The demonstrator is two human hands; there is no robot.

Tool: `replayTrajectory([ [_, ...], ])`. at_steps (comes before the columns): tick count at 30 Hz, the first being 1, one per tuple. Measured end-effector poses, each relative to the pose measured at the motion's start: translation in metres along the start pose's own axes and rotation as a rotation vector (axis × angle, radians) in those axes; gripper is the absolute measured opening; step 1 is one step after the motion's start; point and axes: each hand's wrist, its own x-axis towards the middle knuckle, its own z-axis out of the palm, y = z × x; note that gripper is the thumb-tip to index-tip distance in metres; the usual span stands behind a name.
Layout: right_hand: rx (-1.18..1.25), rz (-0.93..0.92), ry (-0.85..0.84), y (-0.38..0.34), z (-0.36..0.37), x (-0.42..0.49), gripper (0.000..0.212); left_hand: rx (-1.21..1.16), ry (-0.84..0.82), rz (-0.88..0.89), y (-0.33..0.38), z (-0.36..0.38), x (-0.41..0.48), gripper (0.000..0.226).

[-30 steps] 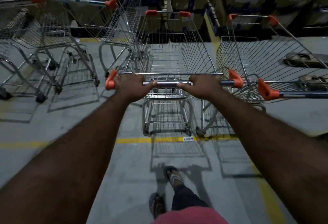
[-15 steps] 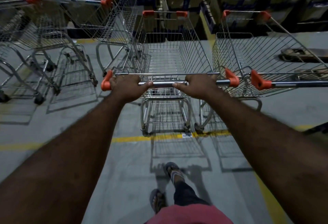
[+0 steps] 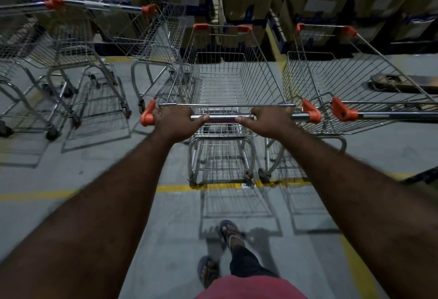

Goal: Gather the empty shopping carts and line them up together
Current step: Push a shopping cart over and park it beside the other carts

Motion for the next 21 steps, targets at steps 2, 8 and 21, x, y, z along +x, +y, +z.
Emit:
replayTrajectory([
  [2, 0.017, 0.000, 0.000, 0.0016, 0.0013, -0.0001, 0.086, -0.007, -0.001, -0.003, 0.0014, 0.0001, -0.0022, 0.060],
  [8, 0.004, -0.002, 0.004, 0.0023, 0.0014, -0.0025, 0.088, -0.012, 0.021, 0.009, 0.0012, 0.0020, -0.0051, 0.067],
  [21, 0.036, -0.003, 0.021, -0.0013, 0.0011, -0.0087, 0.084, -0.035, 0.000, 0.006, 0.0019, -0.0007, -0.0076, 0.061],
])
